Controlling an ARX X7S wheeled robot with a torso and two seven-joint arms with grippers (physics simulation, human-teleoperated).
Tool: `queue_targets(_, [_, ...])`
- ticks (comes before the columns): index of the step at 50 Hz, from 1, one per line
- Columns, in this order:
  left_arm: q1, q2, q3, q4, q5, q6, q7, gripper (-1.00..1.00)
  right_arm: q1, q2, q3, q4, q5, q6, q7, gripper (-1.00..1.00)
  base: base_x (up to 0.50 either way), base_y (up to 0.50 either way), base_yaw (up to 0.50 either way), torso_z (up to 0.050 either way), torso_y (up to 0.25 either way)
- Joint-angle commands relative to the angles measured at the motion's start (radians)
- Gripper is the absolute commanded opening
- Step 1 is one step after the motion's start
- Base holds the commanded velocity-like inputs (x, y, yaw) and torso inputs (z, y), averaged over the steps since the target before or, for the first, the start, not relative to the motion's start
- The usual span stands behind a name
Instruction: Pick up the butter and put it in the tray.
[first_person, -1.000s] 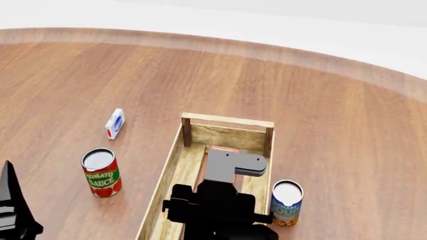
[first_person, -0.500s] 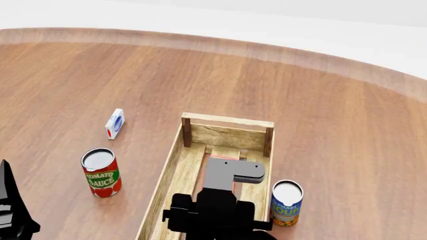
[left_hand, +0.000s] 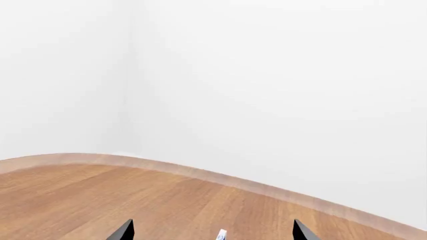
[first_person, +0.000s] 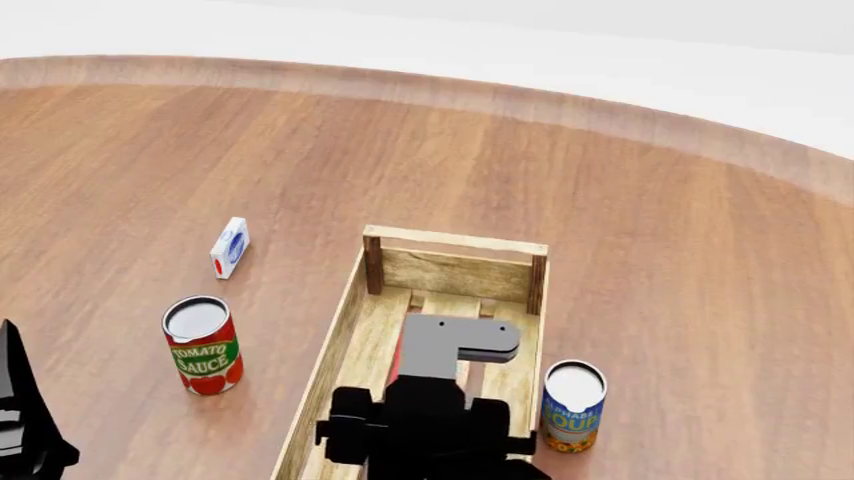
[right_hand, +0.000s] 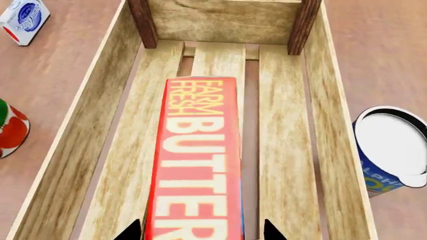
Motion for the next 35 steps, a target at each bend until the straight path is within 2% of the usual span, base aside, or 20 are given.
queue_targets(1, [0.008,0.018,-0.024,0.016,-0.009,0.017,0.047,1.00,0.014,-0.021,0.032,0.010,-0.060,-0.008,-0.048,1.00,0.00,0.00,0.00,0.000,0.000])
queue_targets(35, [0.005,0.011,-0.016,0.025,-0.015,0.017,0.039,1.00,0.046,-0.020,0.034,-0.050,-0.087,-0.028,-0.040,1.00,0.00,0.00,0.00,0.000,0.000])
